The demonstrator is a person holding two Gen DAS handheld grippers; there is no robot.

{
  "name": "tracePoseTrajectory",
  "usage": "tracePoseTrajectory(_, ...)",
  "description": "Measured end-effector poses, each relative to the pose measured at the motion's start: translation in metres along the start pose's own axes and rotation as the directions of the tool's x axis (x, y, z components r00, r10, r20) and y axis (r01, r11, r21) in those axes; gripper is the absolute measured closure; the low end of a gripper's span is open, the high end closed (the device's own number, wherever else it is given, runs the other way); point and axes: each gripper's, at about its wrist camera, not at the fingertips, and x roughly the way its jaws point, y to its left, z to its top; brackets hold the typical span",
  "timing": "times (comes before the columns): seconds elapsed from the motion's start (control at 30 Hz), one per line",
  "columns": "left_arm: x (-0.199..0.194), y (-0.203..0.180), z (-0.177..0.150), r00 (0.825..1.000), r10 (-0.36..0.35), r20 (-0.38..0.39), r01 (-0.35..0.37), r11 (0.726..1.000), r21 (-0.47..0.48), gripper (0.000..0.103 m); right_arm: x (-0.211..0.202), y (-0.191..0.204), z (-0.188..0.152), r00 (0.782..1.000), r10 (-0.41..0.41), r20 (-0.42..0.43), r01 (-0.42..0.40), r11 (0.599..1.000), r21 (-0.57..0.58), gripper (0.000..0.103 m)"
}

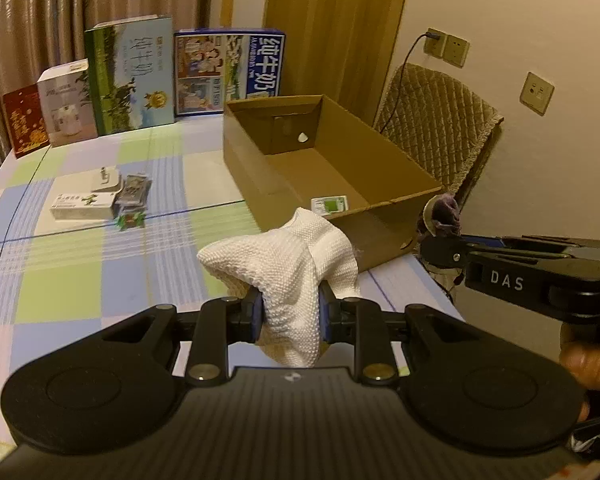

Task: Organize objects
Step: 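Lift the cloth and scrunchie and carry both grippers over the cardboard box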

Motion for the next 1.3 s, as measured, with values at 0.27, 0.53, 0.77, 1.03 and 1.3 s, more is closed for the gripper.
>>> tracePoseTrajectory(0.27, 0.014, -0.019, 0.015, 1.0, -0.028, 0.004, 0.028, 0.999, 0.021, 0.081, -0.001, -0.019, 0.007, 1.0, -0.02, 0.014, 0.019, 1.0, 0.014, 0.084)
tracePoseTrajectory(0.53, 0.027, -0.033, 0.026, 0.999, -0.053, 0.007, 0.053, 0.998, 0.036, 0.081, 0.0, -0.033, 0.016, 0.999, -0.045, 0.023, 0.045, 0.999, 0.014, 0.084)
tracePoseTrajectory(0.77, 0.036, -0.039, 0.034, 0.998, -0.068, 0.008, 0.068, 0.997, 0.038, 0.081, 0.005, -0.04, 0.025, 0.998, -0.059, 0.026, 0.059, 0.998, -0.002, 0.084)
tracePoseTrajectory(1.03, 0.047, -0.039, 0.052, 0.997, -0.072, 0.027, 0.071, 0.997, 0.035, 0.081, 0.015, -0.047, 0.046, 0.998, -0.052, 0.045, 0.052, 0.999, -0.01, 0.084)
tracePoseTrajectory(1.3, 0.066, -0.034, 0.078, 0.997, -0.066, 0.04, 0.065, 0.997, 0.032, 0.081, 0.036, -0.057, 0.073, 0.998, -0.042, 0.047, 0.043, 0.999, -0.02, 0.084)
